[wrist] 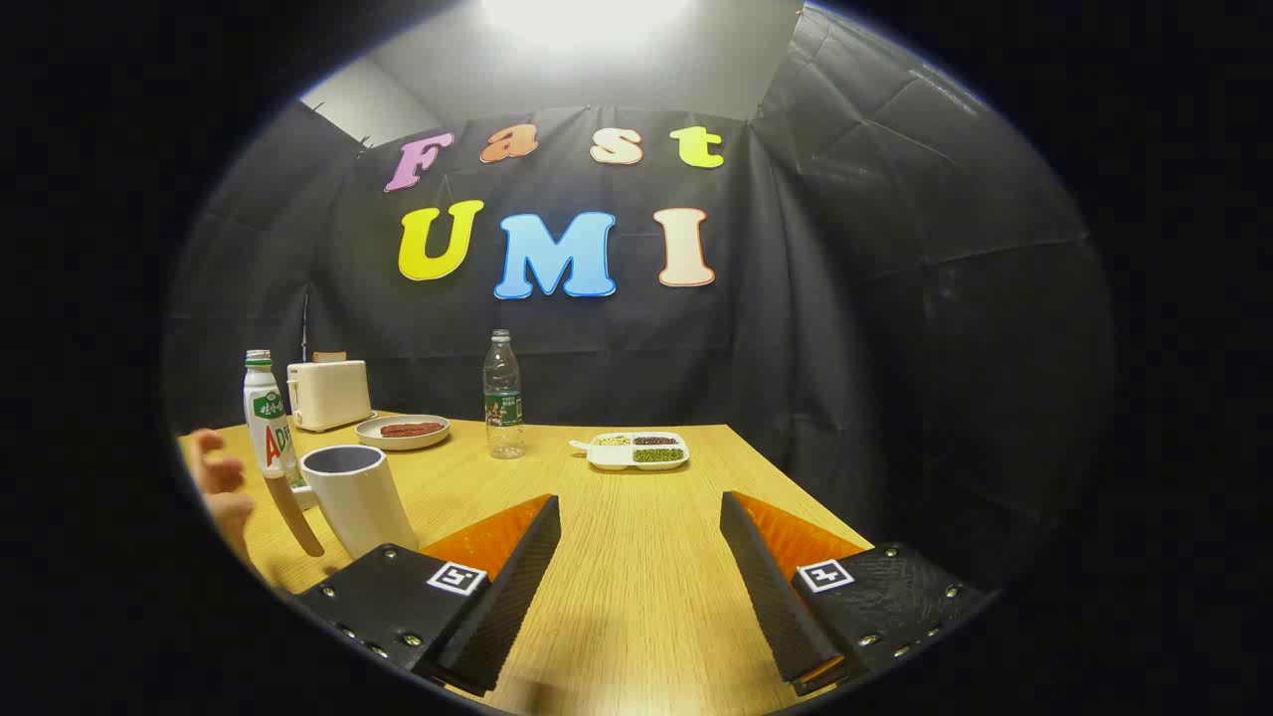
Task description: Take the bottle from table, then pour the juice into the cup, finally place the bottle on the coaster
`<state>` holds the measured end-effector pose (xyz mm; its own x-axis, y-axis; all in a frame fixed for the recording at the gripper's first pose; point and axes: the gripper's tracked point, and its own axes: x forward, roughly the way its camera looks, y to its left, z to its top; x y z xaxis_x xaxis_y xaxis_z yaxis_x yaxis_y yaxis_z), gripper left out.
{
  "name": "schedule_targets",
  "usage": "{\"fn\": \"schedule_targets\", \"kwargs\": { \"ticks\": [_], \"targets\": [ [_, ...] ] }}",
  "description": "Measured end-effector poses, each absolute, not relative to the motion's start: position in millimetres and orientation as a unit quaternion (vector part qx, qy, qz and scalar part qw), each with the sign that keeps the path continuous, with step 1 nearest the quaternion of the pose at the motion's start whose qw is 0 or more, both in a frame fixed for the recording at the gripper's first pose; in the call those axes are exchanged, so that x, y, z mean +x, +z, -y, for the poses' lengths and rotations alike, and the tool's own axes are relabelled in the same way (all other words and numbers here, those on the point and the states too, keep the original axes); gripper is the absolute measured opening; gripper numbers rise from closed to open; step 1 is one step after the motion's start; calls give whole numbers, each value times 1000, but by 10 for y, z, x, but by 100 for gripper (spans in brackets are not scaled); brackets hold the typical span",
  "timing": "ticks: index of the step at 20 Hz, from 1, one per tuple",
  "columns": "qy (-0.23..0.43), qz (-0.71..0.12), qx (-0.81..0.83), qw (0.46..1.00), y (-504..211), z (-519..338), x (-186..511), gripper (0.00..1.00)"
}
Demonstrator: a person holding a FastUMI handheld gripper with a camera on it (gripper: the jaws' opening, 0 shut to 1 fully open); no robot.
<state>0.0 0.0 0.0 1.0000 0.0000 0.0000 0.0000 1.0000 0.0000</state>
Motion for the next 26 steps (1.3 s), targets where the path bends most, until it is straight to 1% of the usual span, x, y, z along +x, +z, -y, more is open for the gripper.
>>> {"fn": "schedule_targets", "kwargs": {
  "ticks": [26],
  "targets": [
    [-3, -2, 4, 1000, -21, 9, 60, 98]
  ]
}}
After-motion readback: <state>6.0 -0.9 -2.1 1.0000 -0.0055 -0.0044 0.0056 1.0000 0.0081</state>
